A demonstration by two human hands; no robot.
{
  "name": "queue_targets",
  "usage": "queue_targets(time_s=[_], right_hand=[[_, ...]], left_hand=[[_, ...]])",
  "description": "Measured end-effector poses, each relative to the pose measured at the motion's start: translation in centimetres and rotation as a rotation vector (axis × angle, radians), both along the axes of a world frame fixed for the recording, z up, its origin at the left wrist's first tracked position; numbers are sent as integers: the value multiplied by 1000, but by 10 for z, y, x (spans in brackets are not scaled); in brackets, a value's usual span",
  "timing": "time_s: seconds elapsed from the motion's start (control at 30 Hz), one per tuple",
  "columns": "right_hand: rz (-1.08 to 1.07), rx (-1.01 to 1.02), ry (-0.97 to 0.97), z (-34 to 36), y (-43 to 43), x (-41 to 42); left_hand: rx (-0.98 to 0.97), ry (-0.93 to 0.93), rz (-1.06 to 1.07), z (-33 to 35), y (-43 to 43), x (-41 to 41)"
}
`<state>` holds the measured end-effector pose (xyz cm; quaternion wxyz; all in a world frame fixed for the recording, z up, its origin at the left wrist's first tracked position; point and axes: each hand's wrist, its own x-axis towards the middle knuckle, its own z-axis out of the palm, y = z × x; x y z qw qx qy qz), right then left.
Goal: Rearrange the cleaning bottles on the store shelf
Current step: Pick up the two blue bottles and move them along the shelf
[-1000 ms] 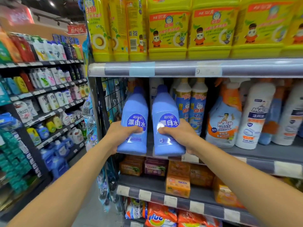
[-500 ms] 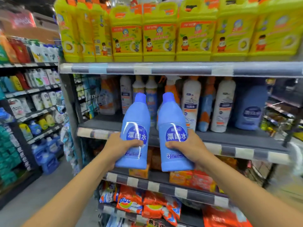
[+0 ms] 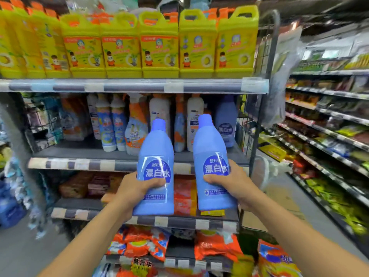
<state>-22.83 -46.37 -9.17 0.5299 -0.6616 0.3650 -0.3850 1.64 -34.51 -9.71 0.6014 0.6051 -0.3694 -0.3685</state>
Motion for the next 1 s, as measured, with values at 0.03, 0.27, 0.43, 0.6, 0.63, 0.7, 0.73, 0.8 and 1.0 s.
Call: queue_targets(time_s=[0.03, 0.27, 0.43, 0.6, 0.63, 0.7, 0.73, 0.8, 1.0], right_hand=[[7, 28, -20, 0, -5, -9], [-85, 69, -59, 10, -56, -35], [-168, 101, -104, 20, -101, -29], [-233, 69, -182, 22, -145, -16], [-250, 58, -190, 22, -153, -13], [-287, 25, -194, 19, -169, -6], [-304, 12, -197, 18, -176, -3], [-335, -17, -201, 14, -190, 3], [-406, -94, -142, -2, -225, 10]], left_hand=[[4, 5, -12, 1, -3, -9], [-9, 30, -111, 16, -36, -38], [-23, 57, -153, 21, -63, -39], [-22, 53, -190, 20, -84, -35], [-22, 49, -193, 20, -88, -34], [-28, 47, -199, 18, -96, -30], [-33, 48, -198, 18, -101, -29], [-44, 46, -198, 18, -109, -26], [-69, 10, -233, 21, -125, -20]])
